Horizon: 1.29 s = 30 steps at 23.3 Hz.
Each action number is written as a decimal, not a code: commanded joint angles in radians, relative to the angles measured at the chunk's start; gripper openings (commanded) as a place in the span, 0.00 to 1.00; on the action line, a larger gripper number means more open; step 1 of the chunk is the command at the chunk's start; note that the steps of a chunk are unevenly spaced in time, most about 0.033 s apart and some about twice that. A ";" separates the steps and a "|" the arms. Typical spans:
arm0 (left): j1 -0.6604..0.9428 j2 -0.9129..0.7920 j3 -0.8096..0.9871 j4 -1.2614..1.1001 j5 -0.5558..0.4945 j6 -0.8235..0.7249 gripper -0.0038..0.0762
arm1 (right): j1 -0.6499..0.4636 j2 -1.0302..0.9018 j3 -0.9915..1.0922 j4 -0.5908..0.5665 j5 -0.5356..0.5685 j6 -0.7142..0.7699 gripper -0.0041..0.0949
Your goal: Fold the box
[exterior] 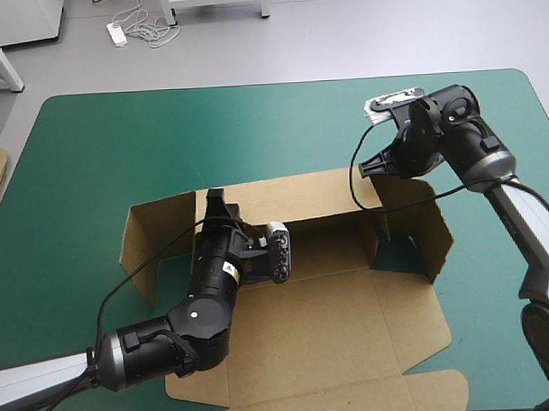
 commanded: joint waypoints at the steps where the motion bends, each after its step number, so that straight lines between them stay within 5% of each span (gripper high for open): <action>1: -0.005 -0.020 -0.027 0.018 0.012 -0.005 0.04 | -0.004 -0.080 0.022 0.001 0.044 -0.005 0.02; 30: -0.005 -0.020 -0.027 0.025 -0.022 -0.017 0.04 | -0.004 -0.363 0.378 0.149 0.042 0.007 0.02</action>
